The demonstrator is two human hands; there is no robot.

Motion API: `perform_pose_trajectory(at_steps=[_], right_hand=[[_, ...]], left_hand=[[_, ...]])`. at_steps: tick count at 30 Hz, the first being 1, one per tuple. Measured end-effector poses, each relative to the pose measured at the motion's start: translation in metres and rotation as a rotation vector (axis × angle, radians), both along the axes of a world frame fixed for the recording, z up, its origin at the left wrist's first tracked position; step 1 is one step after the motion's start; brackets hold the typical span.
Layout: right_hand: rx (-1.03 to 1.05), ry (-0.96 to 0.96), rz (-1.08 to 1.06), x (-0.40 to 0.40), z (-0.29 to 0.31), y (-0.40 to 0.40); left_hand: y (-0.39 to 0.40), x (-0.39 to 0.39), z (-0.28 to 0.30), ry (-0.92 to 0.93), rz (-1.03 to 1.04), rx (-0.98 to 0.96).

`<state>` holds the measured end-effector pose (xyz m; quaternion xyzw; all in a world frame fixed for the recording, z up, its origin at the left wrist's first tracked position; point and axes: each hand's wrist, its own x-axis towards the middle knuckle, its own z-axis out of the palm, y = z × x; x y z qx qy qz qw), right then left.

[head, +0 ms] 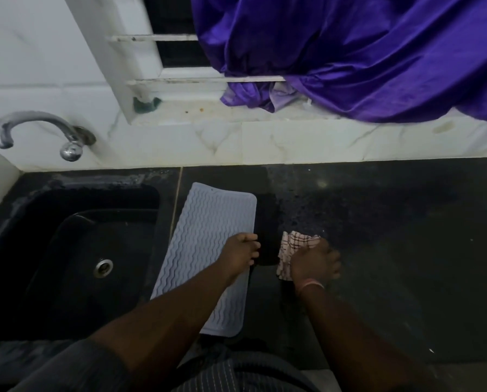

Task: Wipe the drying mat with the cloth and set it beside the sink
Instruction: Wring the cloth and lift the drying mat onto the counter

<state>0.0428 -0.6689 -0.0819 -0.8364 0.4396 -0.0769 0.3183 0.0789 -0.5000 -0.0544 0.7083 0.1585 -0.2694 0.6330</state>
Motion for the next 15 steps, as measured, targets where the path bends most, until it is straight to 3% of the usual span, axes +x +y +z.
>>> perform_pose_trajectory(at_steps=[3,5,9,12,15], right_hand=[[-0.190,-0.068,0.172,0.009,0.009,0.028],[-0.191,-0.111,0.353,0.017,0.009,0.052],[-0.100,0.044,0.579,0.021,0.003,0.093],[0.058,0.078,0.597,0.025,-0.005,0.106],[0.181,0.071,0.526,0.033,-0.006,0.110]], left_hand=[[0.035,0.008,-0.002,-0.210,0.146,0.309],[0.063,0.009,0.004,-0.286,0.272,0.505],[0.122,0.006,0.006,-0.158,0.319,0.774],[0.148,0.001,-0.003,-0.016,0.293,0.707],[0.161,0.003,-0.011,-0.016,0.321,0.626]])
